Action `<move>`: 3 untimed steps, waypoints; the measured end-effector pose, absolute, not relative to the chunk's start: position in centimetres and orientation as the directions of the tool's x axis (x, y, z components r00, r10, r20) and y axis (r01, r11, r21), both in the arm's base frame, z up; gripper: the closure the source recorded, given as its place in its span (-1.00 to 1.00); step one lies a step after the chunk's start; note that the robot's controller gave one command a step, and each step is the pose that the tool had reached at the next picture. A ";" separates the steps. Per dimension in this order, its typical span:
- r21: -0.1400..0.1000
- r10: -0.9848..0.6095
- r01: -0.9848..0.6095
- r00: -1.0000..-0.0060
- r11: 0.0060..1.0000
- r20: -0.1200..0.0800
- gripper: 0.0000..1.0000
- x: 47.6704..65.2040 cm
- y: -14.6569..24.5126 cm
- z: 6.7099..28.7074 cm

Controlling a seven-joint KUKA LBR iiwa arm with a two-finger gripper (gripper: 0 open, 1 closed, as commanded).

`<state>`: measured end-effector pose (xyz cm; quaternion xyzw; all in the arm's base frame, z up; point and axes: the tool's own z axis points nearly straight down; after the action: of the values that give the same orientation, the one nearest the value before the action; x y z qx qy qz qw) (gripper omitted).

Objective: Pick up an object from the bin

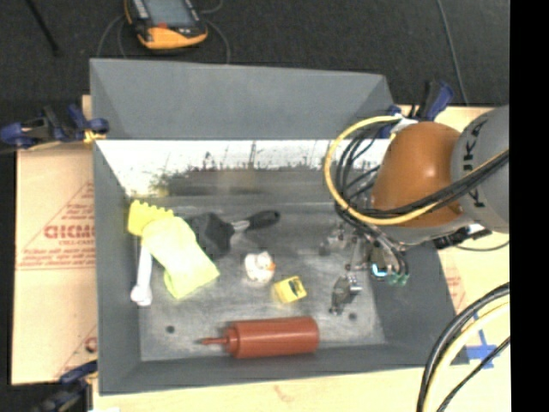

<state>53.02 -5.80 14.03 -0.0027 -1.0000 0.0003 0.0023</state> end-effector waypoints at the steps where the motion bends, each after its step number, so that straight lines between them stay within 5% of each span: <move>1: -0.001 0.004 0.004 -1.000 1.000 -0.003 -1.00 53.2 -5.8 14.5; 2: -0.001 0.054 0.054 -0.999 0.999 -0.009 -1.00 51.0 -3.5 12.1; 3: -0.002 0.054 0.054 -0.998 0.999 -0.012 -1.00 52.9 -2.4 10.4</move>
Offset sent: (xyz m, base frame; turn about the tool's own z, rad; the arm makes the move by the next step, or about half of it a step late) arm -0.0486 0.0558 -0.0504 0.1041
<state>52.92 -2.38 10.40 -0.0268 -0.9996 0.0012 -0.0059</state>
